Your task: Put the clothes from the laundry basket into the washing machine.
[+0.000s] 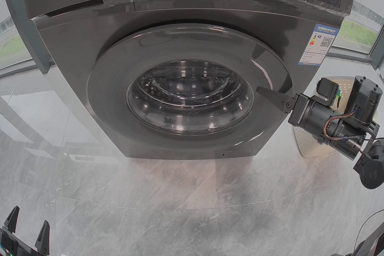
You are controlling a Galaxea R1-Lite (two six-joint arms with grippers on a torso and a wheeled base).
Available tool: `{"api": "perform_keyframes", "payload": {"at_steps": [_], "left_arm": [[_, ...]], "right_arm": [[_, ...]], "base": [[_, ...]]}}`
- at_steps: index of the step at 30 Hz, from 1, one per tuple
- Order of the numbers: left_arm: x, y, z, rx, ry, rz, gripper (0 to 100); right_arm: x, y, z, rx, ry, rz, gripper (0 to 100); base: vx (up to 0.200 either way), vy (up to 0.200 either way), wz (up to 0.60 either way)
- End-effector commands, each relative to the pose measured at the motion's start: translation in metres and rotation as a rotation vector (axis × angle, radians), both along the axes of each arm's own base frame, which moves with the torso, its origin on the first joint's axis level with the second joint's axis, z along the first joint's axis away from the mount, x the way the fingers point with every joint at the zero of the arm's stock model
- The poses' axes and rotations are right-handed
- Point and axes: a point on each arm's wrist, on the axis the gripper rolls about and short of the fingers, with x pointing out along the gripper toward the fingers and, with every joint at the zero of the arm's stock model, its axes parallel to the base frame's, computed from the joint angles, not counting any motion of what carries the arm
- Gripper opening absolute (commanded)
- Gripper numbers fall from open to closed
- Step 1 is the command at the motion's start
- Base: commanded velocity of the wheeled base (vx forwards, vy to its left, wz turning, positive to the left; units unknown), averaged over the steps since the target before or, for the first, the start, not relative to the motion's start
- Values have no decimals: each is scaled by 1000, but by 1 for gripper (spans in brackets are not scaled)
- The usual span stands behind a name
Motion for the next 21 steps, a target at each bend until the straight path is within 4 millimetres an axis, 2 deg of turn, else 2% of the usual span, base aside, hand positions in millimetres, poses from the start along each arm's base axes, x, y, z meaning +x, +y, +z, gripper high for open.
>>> {"api": "perform_keyframes", "payload": {"at_steps": [1,6,11,15,18,20,21], "left_arm": [[1,0,-5,-1,11,1,100],[1,0,-5,-1,11,1,100],[1,0,-5,-1,12,1,100],[1,0,-5,-1,12,1,100],[1,0,-5,-3,11,-2,100],[1,0,-5,-7,12,-11,100],[1,0,-5,-7,12,-13,100]], "right_arm": [[6,-5,3,10,-30,-35,100],[7,-6,13,45,-85,-87,100],[-5,-3,2,26,-46,-52,100],[-51,0,-16,-20,2,76,100],[-89,-9,-29,-60,13,141,100],[-119,-25,-39,-72,16,176,100],[-121,-26,-40,-72,16,179,100]], "base": [[0,0,0],[0,0,0],[0,0,0],[0,0,0],[0,0,0],[0,0,0],[0,0,0]]}}
